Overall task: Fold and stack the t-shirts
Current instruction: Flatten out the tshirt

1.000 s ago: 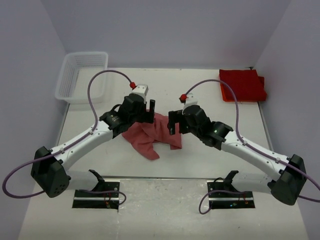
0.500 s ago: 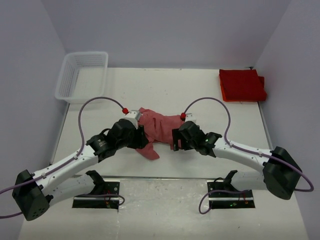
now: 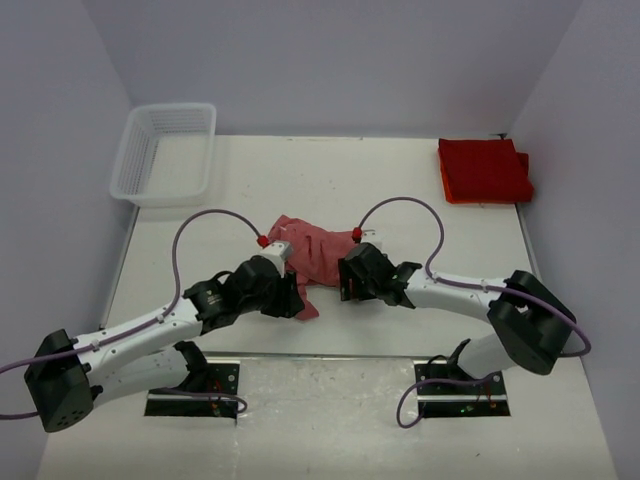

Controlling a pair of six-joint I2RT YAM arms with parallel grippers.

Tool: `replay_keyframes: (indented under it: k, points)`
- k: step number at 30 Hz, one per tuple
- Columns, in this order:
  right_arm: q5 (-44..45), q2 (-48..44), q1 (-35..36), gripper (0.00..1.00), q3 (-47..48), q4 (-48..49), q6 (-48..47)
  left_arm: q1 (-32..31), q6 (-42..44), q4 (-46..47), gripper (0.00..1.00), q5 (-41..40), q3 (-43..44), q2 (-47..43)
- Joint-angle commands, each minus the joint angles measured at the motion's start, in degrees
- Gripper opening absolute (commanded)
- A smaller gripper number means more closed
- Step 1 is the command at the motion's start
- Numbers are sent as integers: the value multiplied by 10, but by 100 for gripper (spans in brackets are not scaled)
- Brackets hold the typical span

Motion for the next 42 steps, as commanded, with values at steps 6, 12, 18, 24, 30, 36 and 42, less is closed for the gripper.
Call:
replay_keyframes:
  k: [6, 12, 18, 24, 30, 36, 42]
  points:
    - [17, 32, 1, 72, 14, 45, 28, -45, -22, 29, 50, -25, 4, 14]
    - [36, 39, -1, 37, 12, 45, 35, -60, -29, 29, 50, -50, -2, 31]
    - [58, 23, 0, 0, 17, 30, 38, -73, -41, 60, 61, -63, -23, 68]
    - [55, 0, 0, 0, 15, 23, 32, -90, -61, 52, 74, -111, -15, 121]
    - [42, -15, 0, 0, 3, 34, 32, -99, -82, 52, 75, -149, 2, 170]
    - [34, -19, 0, 0, -3, 37, 30, -103, -96, 64, 68, -180, 20, 195]
    - [34, -33, 0, 0, -9, 34, 30, -103, -92, 70, 67, -194, 41, 225]
